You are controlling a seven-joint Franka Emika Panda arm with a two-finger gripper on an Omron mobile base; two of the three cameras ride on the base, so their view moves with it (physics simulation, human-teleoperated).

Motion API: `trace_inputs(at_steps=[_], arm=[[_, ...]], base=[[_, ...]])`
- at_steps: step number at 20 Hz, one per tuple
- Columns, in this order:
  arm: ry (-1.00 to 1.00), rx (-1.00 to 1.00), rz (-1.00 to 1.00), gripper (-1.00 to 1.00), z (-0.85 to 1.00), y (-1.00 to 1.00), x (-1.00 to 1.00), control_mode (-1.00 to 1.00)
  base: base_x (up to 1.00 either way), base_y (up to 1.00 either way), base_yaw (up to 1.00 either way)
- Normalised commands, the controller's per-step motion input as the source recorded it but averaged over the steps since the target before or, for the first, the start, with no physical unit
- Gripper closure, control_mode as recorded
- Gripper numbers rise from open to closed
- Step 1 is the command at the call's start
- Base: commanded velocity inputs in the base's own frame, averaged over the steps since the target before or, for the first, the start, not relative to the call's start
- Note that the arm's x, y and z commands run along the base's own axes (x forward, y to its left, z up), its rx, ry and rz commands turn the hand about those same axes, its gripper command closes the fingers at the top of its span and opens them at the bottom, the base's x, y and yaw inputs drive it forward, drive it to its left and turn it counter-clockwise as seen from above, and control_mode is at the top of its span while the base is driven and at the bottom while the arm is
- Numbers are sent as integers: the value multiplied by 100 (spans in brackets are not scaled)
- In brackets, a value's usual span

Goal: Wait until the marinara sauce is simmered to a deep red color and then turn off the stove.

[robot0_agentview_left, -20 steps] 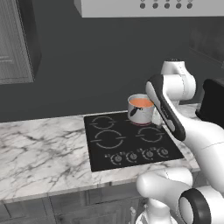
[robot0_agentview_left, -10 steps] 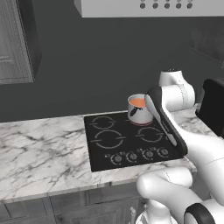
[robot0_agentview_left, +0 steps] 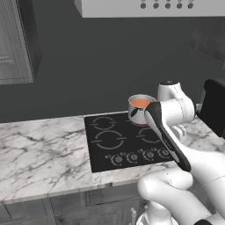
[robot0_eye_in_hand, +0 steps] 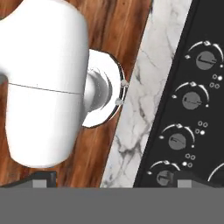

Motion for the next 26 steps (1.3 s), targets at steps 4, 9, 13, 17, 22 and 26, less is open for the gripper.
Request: trace_inputs(at_steps=[4, 9, 13, 17, 22, 26], arm=[[3, 1, 60, -100, -38, -6, 6, -100], [3, 3, 56, -100, -44, -2, 18, -100], [10, 3, 41, -100, -35, 0, 27, -100], [12, 1, 31, -100, -35, 0, 47, -100], [0, 0, 11, -100, -22, -3, 59, -100], [1, 0, 8, -100, -29, -1, 53, -100]], base=[[0, 0, 0], [0, 0, 0], [0, 0, 0], [0, 0, 0], [0, 0, 0], [0, 0, 0]])
